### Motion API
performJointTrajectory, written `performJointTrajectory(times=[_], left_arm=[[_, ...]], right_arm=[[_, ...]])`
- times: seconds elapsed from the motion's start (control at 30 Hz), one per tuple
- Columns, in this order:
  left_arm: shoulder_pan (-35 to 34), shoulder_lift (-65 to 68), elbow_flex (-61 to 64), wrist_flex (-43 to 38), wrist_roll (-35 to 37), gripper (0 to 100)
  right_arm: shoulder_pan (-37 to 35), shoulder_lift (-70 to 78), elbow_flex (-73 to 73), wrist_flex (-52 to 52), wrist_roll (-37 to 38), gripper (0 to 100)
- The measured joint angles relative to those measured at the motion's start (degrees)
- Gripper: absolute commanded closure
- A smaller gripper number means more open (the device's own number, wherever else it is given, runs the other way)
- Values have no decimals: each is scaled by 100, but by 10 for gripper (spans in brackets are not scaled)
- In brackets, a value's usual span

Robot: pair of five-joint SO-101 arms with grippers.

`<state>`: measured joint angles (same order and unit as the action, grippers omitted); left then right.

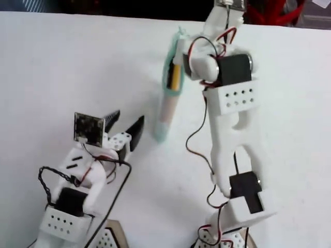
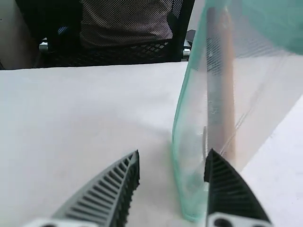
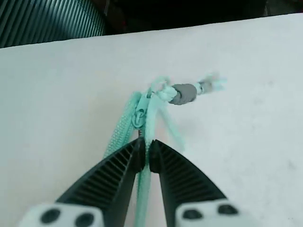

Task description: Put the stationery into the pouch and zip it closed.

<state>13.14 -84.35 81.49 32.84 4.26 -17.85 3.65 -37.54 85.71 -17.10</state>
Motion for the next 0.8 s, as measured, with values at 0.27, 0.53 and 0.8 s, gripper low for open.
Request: performJointTrajectory(times=[0.27, 0.53, 0.8], left_arm=[[1029, 0, 0, -738, 0, 775], [1284, 167, 0, -1530, 0, 803], [1240, 2145, -686, -2101, 0, 811]], right_arm=[[-448, 70, -26, 70, -9, 975], [-448, 264, -79, 369, -308, 971], [-448, 273, -26, 475, -316, 971]])
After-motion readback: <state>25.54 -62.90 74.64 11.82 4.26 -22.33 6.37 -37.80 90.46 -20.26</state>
